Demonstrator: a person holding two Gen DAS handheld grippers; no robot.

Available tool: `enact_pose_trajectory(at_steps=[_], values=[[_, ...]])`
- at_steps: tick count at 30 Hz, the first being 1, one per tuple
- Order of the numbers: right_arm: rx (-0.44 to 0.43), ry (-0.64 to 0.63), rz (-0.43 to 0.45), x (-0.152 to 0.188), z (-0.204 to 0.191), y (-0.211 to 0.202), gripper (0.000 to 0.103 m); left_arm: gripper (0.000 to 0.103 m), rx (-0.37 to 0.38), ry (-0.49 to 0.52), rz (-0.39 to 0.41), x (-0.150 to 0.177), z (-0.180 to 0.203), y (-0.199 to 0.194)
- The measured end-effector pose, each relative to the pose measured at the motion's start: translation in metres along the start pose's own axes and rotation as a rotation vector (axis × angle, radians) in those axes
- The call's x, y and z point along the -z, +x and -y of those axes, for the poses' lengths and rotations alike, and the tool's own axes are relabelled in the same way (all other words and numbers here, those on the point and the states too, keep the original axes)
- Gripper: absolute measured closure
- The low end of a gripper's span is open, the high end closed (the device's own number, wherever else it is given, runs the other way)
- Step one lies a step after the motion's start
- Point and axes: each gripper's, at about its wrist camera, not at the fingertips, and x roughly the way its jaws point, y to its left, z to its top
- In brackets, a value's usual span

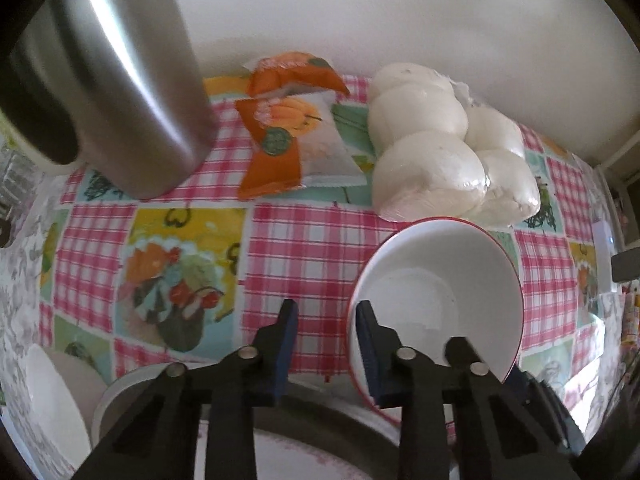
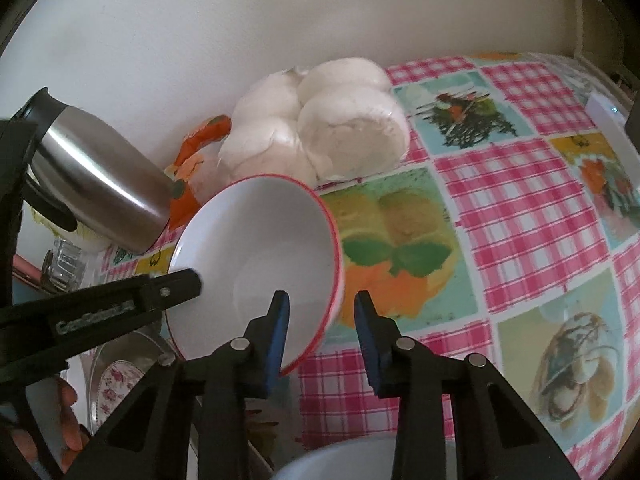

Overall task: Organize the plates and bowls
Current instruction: 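Lift the red-rimmed bowl with both tools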

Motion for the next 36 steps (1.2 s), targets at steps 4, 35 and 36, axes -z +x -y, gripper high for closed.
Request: enact_pose_trajectory(at_steps=[4,35,36], values=[[-0.007,-0.002,0.002,-0.001,0.000,-0.001,0.068,0.092,0.056,-0.001,-0.034,0.002,0.005,0.013],[-0.058,-0.124,0.146,0.027,-0.038,-0.152,0.069,0.092,0.120,0.013,0.236,0.068,0.009,-0.141],[-0.058,-0.135,0.143,0.030,-0.043,-0.155,0.069,0.092,0.108,0.004,0.250,0.074,0.004,-0.149]])
